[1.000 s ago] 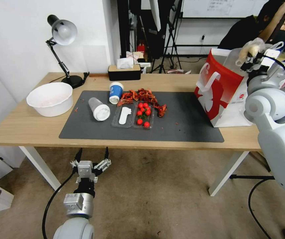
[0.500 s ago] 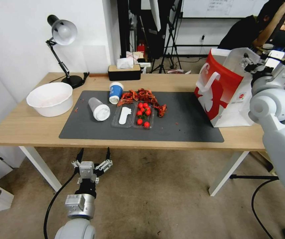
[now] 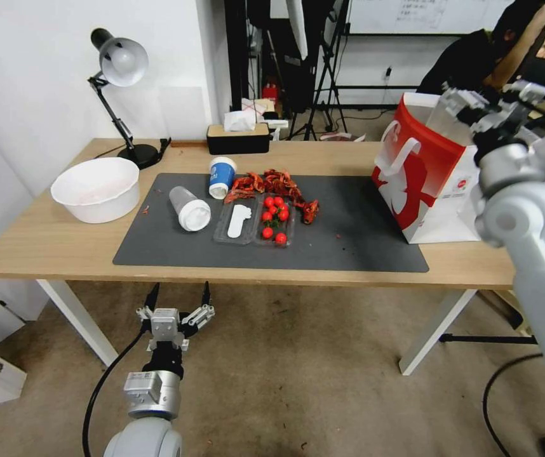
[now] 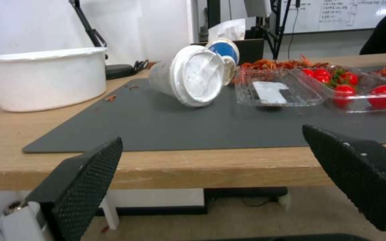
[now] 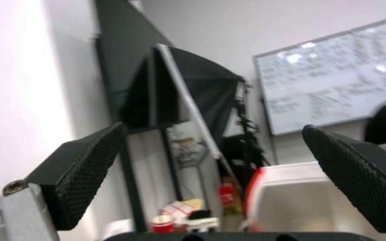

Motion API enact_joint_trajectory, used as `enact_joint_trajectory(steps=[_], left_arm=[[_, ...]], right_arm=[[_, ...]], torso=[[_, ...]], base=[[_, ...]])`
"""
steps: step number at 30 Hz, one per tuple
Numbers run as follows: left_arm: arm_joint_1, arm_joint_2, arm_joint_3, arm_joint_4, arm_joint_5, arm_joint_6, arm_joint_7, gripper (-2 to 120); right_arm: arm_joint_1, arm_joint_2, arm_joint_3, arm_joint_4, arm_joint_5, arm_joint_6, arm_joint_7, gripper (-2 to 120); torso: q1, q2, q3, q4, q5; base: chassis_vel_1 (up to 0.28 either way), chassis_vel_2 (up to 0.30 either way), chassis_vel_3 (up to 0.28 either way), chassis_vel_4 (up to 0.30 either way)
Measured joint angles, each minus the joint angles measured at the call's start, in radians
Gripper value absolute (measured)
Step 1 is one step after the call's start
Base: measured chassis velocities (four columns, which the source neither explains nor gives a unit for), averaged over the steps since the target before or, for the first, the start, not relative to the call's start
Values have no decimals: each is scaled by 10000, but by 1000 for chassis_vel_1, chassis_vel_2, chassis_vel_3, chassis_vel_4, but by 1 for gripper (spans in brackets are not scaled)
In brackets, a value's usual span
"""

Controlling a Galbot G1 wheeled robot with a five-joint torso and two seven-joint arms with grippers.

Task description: Pick up the trash from the table and place it into the takeout bag.

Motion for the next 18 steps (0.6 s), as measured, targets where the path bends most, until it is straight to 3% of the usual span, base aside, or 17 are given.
enact_joint_trajectory(steps=[2,8,18], left_arm=[[0,2,-6,4,-4,-2,-1,100],[-26,24,-11,62,-24,-13,-5,100],[-21,48,-21,100,-52,-44,-10,100]], right_arm=[[-202,17,42,141,-85,91,-128,100],[-2480,119,159,1449,-2078,945,-1014,100],[-5272,906,23,2172,-4555,1722,-715,100]], torso=[[0,0,0,1,-1],[-1,0,-1,0,-2],[-1,-1,-1,2,-2]], base=[[0,0,0,0],[0,0,0,0],[0,0,0,0]])
